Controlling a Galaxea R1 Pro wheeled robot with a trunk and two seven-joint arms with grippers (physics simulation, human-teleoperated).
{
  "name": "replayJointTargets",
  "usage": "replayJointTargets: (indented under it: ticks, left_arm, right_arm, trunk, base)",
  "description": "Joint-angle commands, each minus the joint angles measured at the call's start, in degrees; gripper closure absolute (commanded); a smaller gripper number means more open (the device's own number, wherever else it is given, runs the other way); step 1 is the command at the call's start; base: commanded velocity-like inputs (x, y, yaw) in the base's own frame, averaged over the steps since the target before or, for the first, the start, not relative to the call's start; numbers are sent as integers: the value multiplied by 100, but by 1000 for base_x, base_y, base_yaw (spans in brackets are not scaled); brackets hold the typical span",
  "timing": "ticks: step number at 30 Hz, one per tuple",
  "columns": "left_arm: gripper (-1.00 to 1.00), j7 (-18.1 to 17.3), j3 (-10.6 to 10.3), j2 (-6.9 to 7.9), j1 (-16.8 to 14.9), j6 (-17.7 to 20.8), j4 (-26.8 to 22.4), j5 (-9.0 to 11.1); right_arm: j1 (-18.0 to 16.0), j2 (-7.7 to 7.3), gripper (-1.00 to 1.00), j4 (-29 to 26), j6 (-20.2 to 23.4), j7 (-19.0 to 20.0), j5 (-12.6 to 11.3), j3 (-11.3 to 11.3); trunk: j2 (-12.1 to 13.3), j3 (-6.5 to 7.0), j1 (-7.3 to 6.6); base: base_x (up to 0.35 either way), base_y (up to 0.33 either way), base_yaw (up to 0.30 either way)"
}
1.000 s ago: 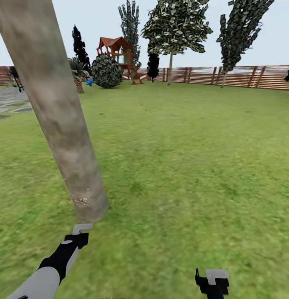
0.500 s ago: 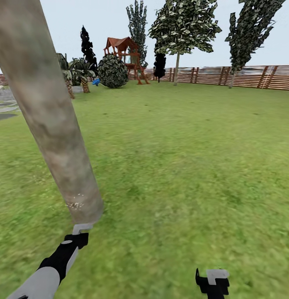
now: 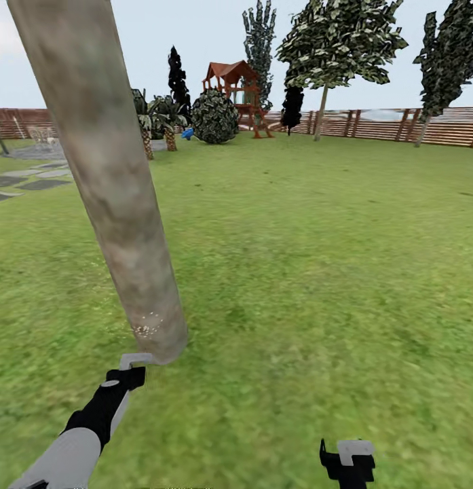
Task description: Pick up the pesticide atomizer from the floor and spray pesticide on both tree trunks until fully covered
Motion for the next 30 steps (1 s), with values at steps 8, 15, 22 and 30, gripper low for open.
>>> replayJointTargets:
  ticks: [8,15,22,30]
  left_arm:
    - [100,-637,-832,1,-270,725,-584,-11]
    - [100,-1362,-783,1056,-556,1086,-589,174]
    - [100,-1389,-842,578,-755,1106,-598,209]
    - [100,-1412,-802,1126,-893,1131,-594,231]
  right_arm:
    - [0,-9,-100,-1,0,-6,1,-7]
    - [0,-9,-100,-2,0,-4,1,-2]
    - [0,-9,-100,-2,0,-5,1,-7]
    - [0,-9,-100,-2,0,-4,1,-7]
  trunk:
    - [0,0,0]
    - [0,0,0]
    - [0,0,0]
    - [0,0,0]
  base:
    - [0,0,85]
    - [0,0,0]
    - [0,0,0]
    - [0,0,0]
